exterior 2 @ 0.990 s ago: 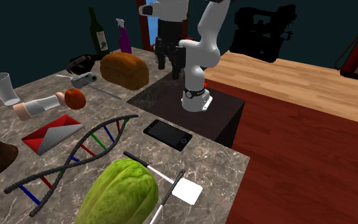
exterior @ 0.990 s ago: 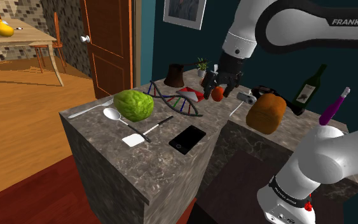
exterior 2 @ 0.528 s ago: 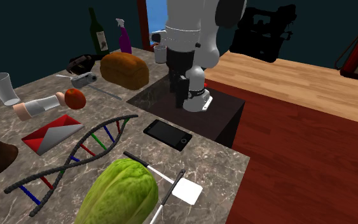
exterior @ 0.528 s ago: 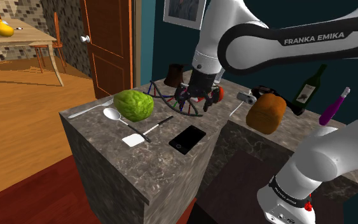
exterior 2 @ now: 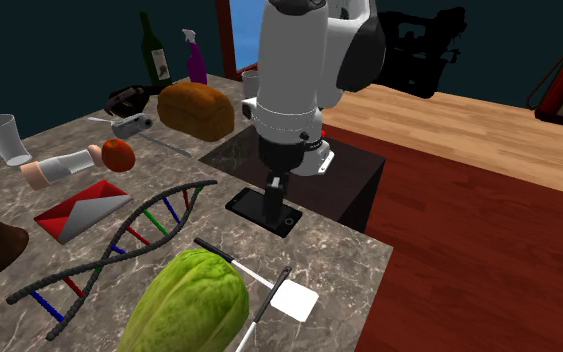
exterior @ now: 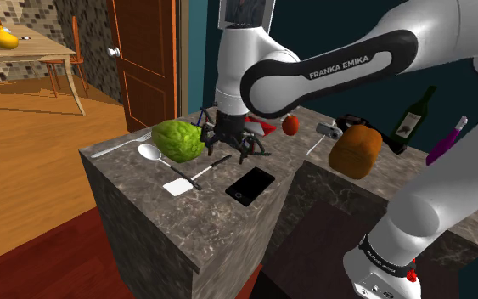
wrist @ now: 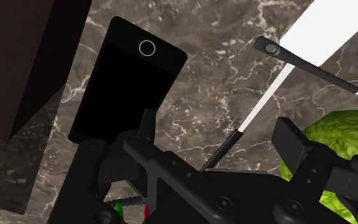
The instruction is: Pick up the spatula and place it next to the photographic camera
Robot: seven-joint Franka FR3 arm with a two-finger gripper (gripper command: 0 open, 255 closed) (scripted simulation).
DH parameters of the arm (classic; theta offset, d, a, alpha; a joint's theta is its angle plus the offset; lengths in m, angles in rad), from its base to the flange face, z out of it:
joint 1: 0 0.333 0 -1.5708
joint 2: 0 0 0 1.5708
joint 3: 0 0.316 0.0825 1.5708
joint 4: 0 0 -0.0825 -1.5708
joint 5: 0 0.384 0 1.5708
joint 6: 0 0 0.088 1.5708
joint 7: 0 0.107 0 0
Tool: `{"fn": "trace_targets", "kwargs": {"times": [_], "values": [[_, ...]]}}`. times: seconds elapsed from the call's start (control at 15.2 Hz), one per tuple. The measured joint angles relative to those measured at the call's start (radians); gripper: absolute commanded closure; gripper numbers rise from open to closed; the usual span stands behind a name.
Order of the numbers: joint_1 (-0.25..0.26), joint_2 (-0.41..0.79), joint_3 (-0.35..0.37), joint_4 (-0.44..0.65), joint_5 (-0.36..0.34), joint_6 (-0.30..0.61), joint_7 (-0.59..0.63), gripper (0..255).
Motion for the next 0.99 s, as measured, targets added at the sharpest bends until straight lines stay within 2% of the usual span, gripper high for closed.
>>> {"fn": "trace_targets", "kwargs": {"times": [0.2,0.4,0.53,0.73,0.99], "values": [[-0.012,0.183,0.044,0.093,-0.14,0.015,0.248,0],[0.034,0.36,0.019,0.204,-0.272,0.004,0.469,0],[0.077,0.445,-0.01,0.273,-0.324,-0.005,0.585,0],[0.107,0.498,-0.033,0.301,-0.363,0.01,0.651,0],[0.118,0.513,-0.04,0.293,-0.39,0.05,0.669,0]]}}
